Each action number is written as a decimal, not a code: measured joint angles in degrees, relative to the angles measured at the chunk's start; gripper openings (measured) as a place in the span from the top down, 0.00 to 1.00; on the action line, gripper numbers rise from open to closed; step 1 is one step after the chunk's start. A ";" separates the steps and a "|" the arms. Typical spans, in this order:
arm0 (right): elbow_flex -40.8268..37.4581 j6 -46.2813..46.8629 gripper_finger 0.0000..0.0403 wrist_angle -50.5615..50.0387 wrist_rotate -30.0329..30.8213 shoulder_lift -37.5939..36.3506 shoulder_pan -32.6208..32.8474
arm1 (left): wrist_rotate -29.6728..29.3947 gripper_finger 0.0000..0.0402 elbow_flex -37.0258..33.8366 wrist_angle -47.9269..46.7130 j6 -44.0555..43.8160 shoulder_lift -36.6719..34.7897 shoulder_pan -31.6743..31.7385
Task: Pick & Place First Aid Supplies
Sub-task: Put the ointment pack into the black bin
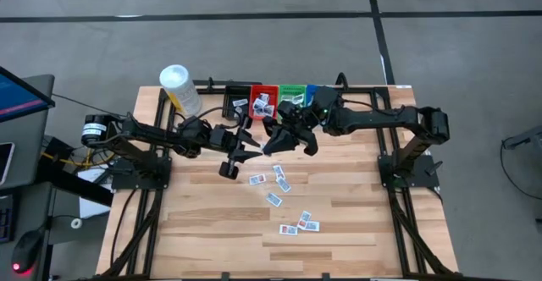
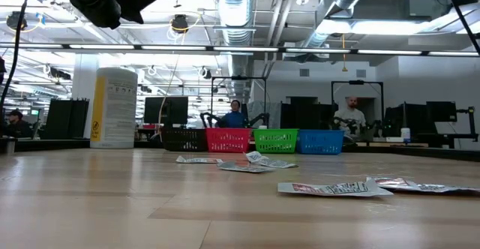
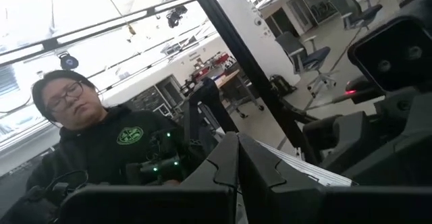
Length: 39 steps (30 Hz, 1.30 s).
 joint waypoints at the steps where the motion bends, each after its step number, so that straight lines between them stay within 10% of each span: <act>1: -0.02 -0.01 1.00 -0.03 0.00 0.02 0.03 | 0.00 0.80 0.00 0.00 0.02 0.00 0.00; 39: 0.04 -1.62 1.00 -2.93 -1.07 0.05 -0.03 | 0.38 0.80 0.00 -0.61 -0.40 0.00 0.26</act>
